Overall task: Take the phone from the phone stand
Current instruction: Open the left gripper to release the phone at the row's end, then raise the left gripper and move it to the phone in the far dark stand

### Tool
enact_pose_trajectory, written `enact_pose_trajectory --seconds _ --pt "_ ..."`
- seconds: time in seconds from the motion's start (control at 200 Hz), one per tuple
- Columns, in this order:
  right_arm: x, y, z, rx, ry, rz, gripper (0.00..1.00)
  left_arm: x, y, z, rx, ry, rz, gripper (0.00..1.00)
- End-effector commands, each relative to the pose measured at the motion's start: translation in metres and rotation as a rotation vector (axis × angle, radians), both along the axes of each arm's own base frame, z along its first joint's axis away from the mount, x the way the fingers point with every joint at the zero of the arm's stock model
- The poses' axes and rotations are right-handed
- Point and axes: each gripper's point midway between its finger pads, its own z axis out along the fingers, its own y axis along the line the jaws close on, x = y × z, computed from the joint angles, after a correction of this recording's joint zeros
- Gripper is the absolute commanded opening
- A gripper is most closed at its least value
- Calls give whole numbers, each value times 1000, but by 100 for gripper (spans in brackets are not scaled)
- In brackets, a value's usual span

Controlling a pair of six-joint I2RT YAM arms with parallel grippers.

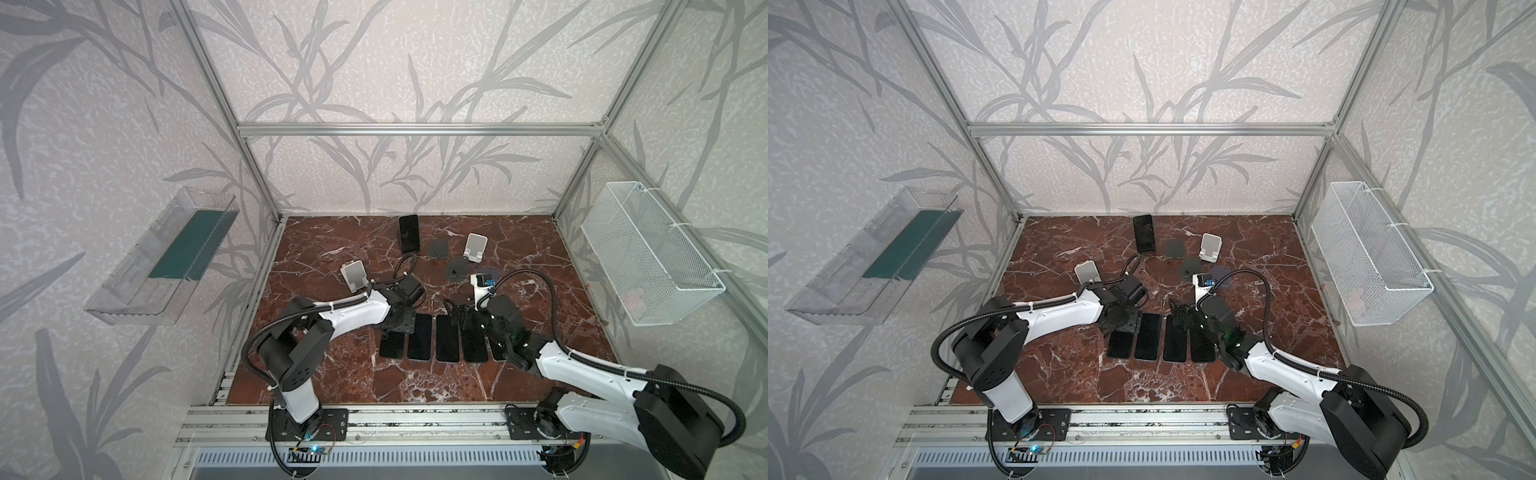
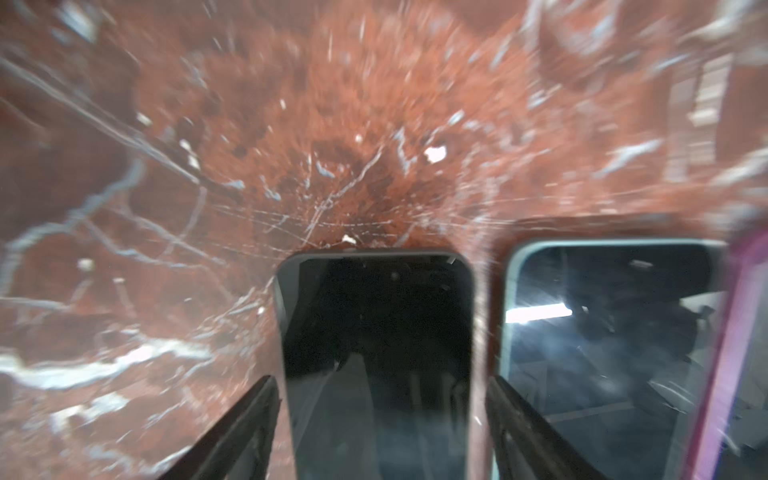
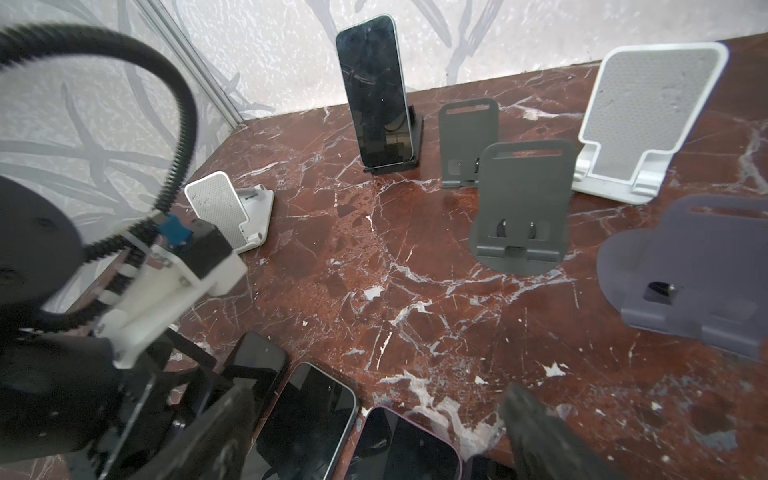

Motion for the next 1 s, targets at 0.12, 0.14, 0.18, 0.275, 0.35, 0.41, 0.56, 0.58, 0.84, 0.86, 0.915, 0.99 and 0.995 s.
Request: enact_pose_trajectory --seconds 0.12,0.14,0.18,0.275,0.35,0.41,0.56,0.58,0.84,0.86,0.915,0.99,0.995 --pt "4 -23 8 34 -46 -130 93 10 -6 68 -75 -153 -61 79" --pt "4 -24 7 33 -44 -134 93 11 -6 72 -77 -163 -61 79" --pt "4 -25 7 32 -43 -142 93 15 -7 81 -85 -190 -61 79" --pt "4 -28 8 32 -44 -158 93 25 -7 97 -100 -262 -49 80" --pt "5 -32 6 28 -44 -176 93 33 -9 106 -115 -312 -43 80" --pt "5 -33 6 25 -46 -185 92 37 -11 112 -128 -337 -39 80" --pt "6 -34 4 17 -41 -193 92 45 -14 123 -130 -373 -30 80" --pt "6 -34 4 19 -41 -190 92 46 -13 125 -127 -380 -27 80" --pt "9 -30 -4 39 -12 -196 92 71 -18 160 -163 -535 2 78" --pt "9 -30 -7 36 -7 -196 92 73 -20 162 -175 -550 5 79" --pt "10 -29 -9 35 -3 -199 92 79 -24 170 -203 -591 13 78" --pt "11 -30 -11 33 -2 -206 92 87 -28 179 -228 -635 26 79" --pt "11 -30 -11 31 -1 -206 92 87 -28 180 -229 -639 27 79"
